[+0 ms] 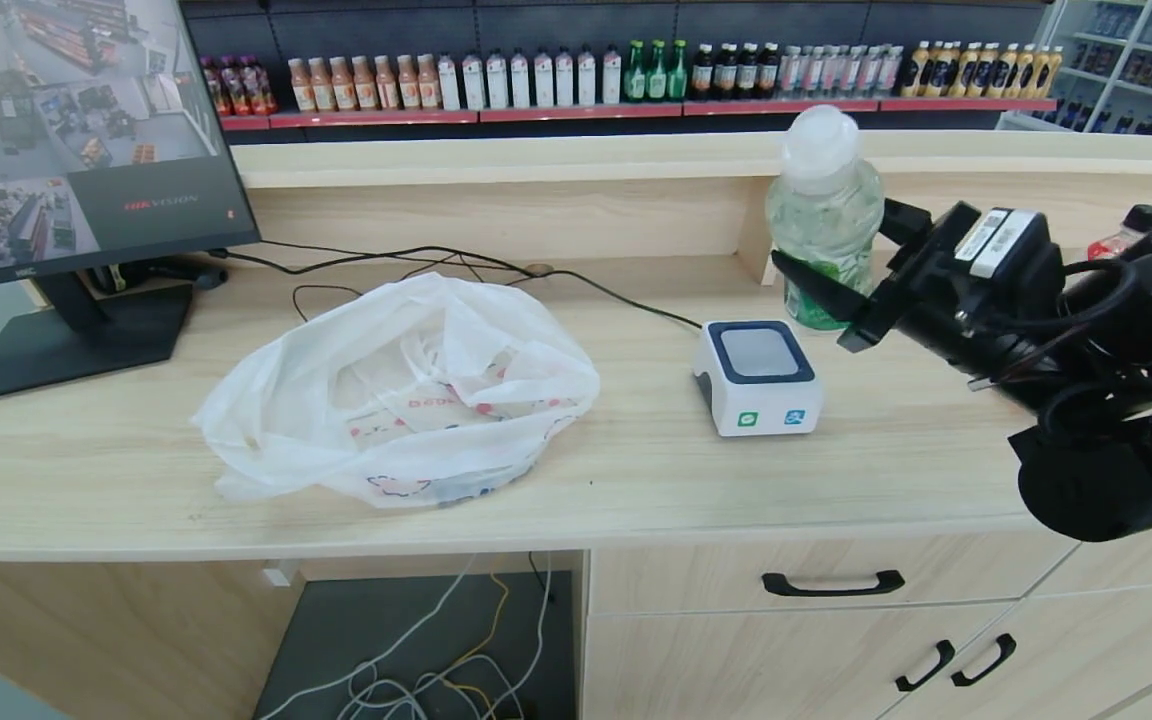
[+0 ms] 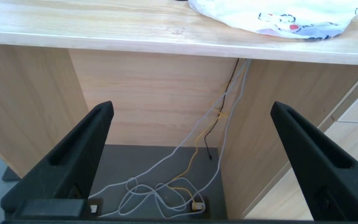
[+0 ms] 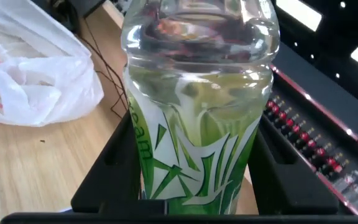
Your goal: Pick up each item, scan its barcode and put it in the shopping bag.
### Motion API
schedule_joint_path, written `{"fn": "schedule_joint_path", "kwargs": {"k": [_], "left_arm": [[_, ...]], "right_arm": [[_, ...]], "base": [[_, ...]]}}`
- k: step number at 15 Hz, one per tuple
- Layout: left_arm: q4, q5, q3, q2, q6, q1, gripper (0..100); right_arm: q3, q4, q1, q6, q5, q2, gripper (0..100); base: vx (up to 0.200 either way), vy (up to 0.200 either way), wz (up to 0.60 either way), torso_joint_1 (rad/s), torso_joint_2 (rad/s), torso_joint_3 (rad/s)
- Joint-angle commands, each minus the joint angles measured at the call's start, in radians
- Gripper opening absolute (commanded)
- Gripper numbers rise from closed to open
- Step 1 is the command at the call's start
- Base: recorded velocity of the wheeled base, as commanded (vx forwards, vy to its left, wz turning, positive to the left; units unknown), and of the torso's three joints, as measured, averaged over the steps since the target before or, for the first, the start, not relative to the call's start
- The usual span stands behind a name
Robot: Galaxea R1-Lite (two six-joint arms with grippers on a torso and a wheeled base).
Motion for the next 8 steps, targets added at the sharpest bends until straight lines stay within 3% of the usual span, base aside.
{"fn": "schedule_joint_path", "kwargs": {"k": [1,4,8], "left_arm": [[0.000,0.000,0.000,0.000,0.000,0.000,100],[0.000,0.000,0.000,0.000,0.000,0.000,100],[0.000,0.000,0.000,0.000,0.001,0.000,100]], "right_arm": [[0.046,-0.003,0.006,0.058,-0.059,-0.061,0],[0.237,-0.003,0.016,0.322,-0.397,-0.165,0],[0.278,-0.003,0.033,0.482,-0.440,-0.170,0]], "base": [[0.000,0.000,0.00,0.000,0.00,0.000],[0.000,0.000,0.00,0.000,0.00,0.000],[0.000,0.000,0.00,0.000,0.00,0.000]]}}
